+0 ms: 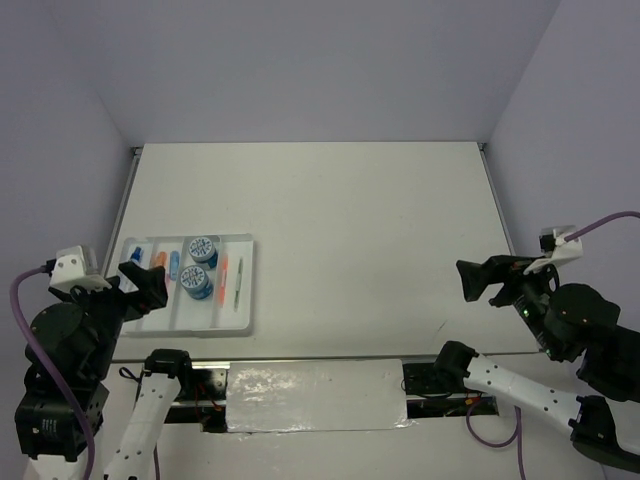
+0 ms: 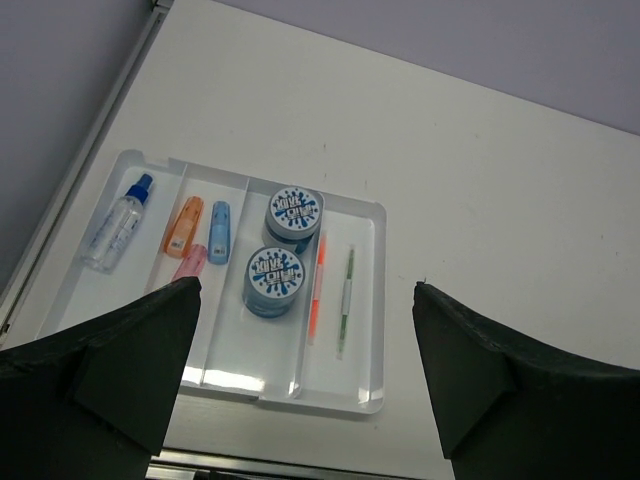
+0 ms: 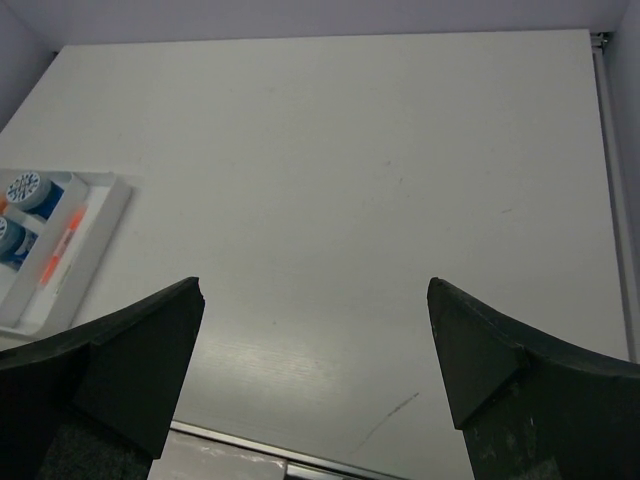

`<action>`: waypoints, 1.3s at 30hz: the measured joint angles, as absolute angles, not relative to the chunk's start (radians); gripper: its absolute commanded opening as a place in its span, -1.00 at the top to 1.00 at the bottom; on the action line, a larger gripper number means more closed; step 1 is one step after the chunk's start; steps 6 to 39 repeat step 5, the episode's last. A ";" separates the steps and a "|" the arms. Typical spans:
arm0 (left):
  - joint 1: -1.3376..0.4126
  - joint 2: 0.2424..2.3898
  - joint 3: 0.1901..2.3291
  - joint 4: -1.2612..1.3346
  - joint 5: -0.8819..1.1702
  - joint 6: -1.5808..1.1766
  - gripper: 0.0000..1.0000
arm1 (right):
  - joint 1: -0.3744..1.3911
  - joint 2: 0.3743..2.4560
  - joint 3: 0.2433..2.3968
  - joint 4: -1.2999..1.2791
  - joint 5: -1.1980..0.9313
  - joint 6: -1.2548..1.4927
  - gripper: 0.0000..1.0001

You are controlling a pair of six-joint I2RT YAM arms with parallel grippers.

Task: Sort the stationery into containers
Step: Reset both arms

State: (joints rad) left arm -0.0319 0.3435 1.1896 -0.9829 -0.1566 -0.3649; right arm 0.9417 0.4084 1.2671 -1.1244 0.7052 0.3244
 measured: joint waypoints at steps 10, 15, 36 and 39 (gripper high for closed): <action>-0.043 0.344 1.189 -0.995 -0.186 -0.364 -0.99 | 0.942 0.398 1.267 -1.123 0.729 0.332 -0.99; -0.043 0.344 1.189 -0.995 -0.186 -0.364 -0.99 | 0.942 0.398 1.267 -1.123 0.729 0.332 -0.99; -0.043 0.344 1.189 -0.995 -0.186 -0.364 -0.99 | 0.942 0.398 1.267 -1.123 0.729 0.332 -0.99; -0.043 0.344 1.189 -0.995 -0.186 -0.364 -0.99 | 0.942 0.398 1.267 -1.123 0.729 0.332 -0.99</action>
